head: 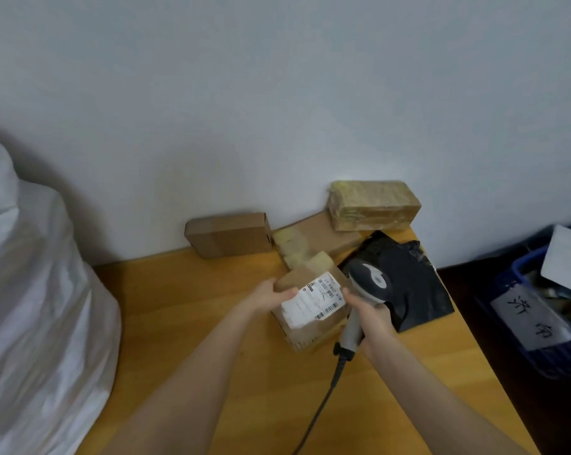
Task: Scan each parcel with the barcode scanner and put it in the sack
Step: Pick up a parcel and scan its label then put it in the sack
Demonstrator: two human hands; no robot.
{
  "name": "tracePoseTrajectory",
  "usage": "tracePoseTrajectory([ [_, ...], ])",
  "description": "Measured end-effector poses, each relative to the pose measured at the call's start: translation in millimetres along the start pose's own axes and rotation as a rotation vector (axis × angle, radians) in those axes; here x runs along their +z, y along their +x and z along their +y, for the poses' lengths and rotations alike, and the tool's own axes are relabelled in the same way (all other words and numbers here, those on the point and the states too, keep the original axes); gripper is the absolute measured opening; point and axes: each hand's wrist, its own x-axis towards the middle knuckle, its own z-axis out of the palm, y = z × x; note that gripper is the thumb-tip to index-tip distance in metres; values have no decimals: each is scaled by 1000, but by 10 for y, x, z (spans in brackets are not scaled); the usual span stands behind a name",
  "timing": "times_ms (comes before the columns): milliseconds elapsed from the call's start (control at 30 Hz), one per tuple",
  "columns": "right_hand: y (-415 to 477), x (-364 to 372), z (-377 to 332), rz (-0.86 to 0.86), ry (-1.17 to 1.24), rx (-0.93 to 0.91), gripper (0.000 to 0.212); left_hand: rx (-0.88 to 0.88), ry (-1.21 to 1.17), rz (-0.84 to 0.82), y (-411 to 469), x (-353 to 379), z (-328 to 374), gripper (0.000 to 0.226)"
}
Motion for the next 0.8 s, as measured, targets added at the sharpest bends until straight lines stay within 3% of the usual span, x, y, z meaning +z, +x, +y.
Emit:
tracePoseTrajectory([
  [200,-71,-9,72,-22,-2,5,48,-169,-325,30,-242,-24,-294,66],
  [300,-199,141,-66,-115,0,-14,40,-76,-613,27,-505,-171,-416,39],
  [400,-386,346,-221,-215,-18,-61,31,25,-825,60,-789,-372,-450,40],
  [667,-910,787,-470,-504,-148,-192,36,83,-747,217,-1443,-893,-698,44],
  [800,-1186,813,-300,-430,-238,-301,29,75,-823,363,-1582,-902,-843,50],
])
